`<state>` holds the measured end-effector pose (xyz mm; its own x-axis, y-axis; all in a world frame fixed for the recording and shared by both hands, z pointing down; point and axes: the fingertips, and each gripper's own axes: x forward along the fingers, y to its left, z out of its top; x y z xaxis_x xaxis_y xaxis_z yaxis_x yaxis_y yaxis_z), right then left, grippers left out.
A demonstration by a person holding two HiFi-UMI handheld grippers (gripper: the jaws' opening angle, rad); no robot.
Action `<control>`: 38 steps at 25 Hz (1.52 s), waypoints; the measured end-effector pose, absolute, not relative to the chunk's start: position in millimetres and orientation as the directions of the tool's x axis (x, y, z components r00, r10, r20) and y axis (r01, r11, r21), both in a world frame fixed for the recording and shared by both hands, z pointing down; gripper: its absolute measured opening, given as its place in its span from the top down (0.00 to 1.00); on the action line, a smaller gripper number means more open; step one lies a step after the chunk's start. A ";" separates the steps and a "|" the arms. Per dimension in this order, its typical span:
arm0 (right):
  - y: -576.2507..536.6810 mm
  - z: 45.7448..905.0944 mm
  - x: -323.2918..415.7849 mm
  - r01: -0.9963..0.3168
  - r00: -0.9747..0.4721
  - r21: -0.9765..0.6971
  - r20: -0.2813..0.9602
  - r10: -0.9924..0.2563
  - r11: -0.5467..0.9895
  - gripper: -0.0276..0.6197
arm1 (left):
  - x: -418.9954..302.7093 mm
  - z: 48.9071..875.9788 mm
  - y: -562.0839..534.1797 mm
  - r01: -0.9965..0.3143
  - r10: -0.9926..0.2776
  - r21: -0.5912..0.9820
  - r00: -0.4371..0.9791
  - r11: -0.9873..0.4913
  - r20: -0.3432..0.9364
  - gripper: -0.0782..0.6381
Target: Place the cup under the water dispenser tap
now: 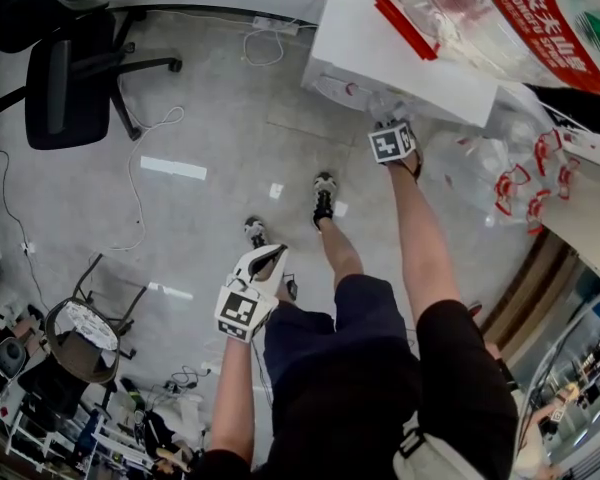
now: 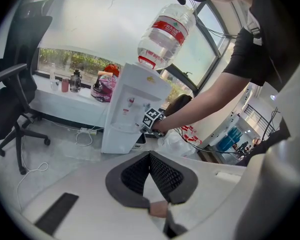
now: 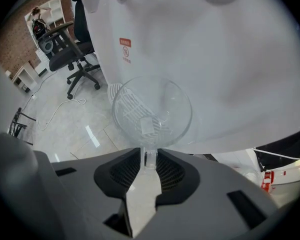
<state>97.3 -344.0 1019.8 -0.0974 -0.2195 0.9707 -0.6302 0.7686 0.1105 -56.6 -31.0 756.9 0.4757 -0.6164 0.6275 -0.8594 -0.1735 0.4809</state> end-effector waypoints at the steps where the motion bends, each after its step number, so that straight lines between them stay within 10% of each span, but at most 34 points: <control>1: -343.2 1018.9 98.4 -0.627 -0.101 0.111 0.970 -0.222 0.771 0.82 | -55.7 756.4 -31.0 -0.858 -0.611 0.485 0.478 -0.171 0.631 0.89; 26: -286.3 882.8 129.7 -0.465 -0.238 0.138 0.932 -0.273 0.875 0.77 | -37.8 675.7 -111.8 -0.844 -0.617 0.369 0.536 -0.389 0.576 0.89; 38: -209.9 775.8 99.0 -0.415 -0.448 0.019 0.866 -0.222 0.910 0.96 | -54.3 635.9 -106.1 -0.855 -0.626 0.315 0.516 -0.411 0.585 0.89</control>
